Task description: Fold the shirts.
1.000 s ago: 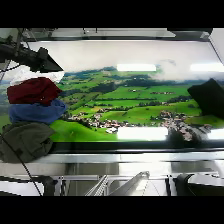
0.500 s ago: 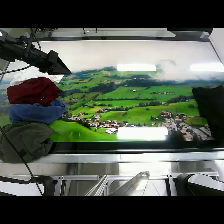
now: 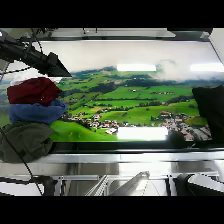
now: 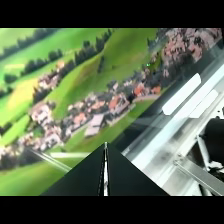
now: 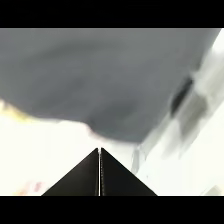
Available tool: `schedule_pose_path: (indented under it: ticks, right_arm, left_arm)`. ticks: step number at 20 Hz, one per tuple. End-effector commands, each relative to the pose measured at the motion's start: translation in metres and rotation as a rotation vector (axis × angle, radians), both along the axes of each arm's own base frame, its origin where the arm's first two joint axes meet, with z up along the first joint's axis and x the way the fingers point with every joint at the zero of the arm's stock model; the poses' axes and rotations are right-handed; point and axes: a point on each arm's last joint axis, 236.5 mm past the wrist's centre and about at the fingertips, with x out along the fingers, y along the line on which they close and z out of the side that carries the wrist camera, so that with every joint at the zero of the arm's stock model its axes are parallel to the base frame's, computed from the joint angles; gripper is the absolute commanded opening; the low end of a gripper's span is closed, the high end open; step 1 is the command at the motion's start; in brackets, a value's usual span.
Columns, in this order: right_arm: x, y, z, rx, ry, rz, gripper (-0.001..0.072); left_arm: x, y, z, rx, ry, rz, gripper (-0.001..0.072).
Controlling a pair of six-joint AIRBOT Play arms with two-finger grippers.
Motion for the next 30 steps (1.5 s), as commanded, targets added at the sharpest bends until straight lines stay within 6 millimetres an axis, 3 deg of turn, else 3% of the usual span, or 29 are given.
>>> schedule_pose_path:
  ticks: [1,4,6,8,10,12,14,16,18,20,23,30]
  right_arm:
    - [0.029,0.037,0.024,0.035,-0.083,0.11,0.0021]
    - [0.054,0.088,0.048,0.033,-0.133,0.282,0.0021]
    - [0.063,0.139,0.062,0.047,-0.155,0.433,0.0021]
    - [0.062,0.2,0.068,0.039,-0.175,0.627,0.0021]
    - [0.048,0.261,0.069,0.032,-0.201,0.823,0.0021]
    - [0.023,0.314,0.064,0.029,-0.23,0.999,0.0021]
    - [-0.005,0.354,0.057,0.027,-0.264,1.131,0.0021]
    - [-0.016,0.374,0.056,0.023,-0.298,1.194,0.0021]
    - [-0.015,0.383,0.059,0.034,-0.325,1.205,0.0021]
    - [-0.014,0.388,0.062,0.054,-0.34,1.193,0.0021]
    - [-0.03,0.394,0.063,0.12,-0.301,1.211,0.0021]
    - [-0.03,0.394,0.063,0.121,-0.303,1.21,0.0021]
  left_arm:
    - [0.001,-0.001,0.02,0.001,-0.105,-0.012,0.0018]
    - [-0.014,-0.002,0.042,0.001,-0.17,-0.012,0.0018]
    - [-0.035,-0.007,0.039,-0.004,-0.166,-0.011,0.0018]
    - [-0.067,-0.015,0.02,-0.009,-0.122,-0.012,0.0018]
    - [-0.11,-0.024,-0.012,-0.013,-0.047,-0.005,0.0018]
    - [-0.152,-0.032,-0.048,-0.012,0.019,0.029,0.0019]
    - [-0.195,-0.036,-0.083,-0.007,0.07,0.054,0.002]
    - [-0.221,-0.037,-0.108,-0.001,0.093,0.083,0.0021]
    - [-0.232,-0.036,-0.117,-0.002,0.09,0.107,0.0022]
    - [-0.237,-0.036,-0.116,-0.006,0.071,0.11,0.0022]
    - [-0.236,-0.035,-0.106,-0.017,0.019,0.116,0.0021]
    - [-0.239,-0.034,-0.089,-0.035,-0.064,0.116,0.002]
